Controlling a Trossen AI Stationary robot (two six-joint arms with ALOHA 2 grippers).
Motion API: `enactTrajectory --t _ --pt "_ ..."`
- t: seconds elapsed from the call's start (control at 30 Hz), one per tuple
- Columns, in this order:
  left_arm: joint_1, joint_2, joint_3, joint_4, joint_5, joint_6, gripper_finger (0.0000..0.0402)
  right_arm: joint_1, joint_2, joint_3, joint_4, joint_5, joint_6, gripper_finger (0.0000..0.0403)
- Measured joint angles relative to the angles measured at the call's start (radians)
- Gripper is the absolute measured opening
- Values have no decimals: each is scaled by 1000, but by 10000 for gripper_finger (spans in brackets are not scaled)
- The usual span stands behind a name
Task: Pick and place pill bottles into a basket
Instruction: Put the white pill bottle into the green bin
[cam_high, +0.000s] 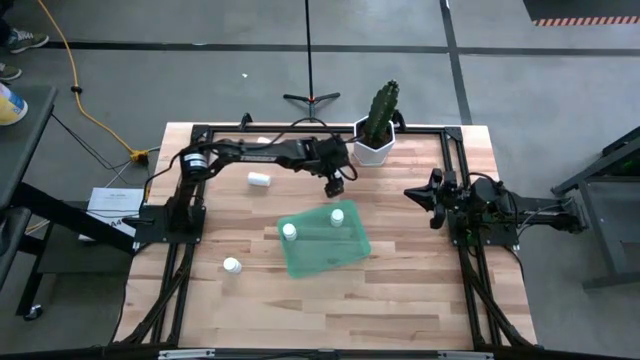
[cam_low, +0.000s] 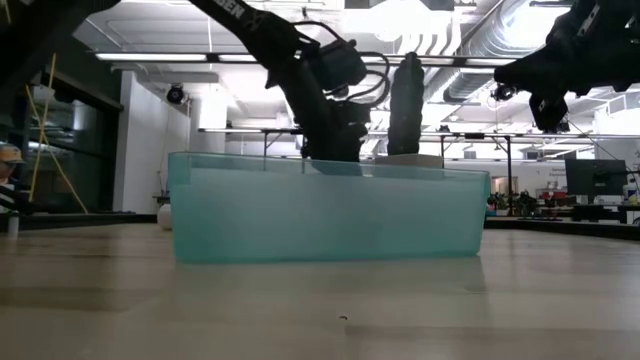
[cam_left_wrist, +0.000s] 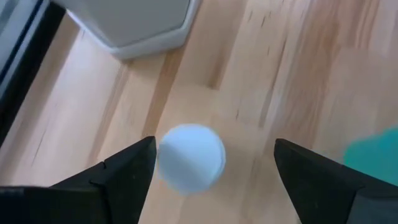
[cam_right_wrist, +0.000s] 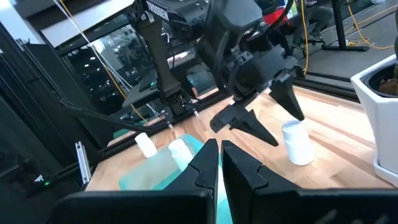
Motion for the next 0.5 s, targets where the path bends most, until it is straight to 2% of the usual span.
enactTrajectory --t 0.5 --pt "33 36 0 1 -10 2 346 0 0 0 -10 3 0 12"
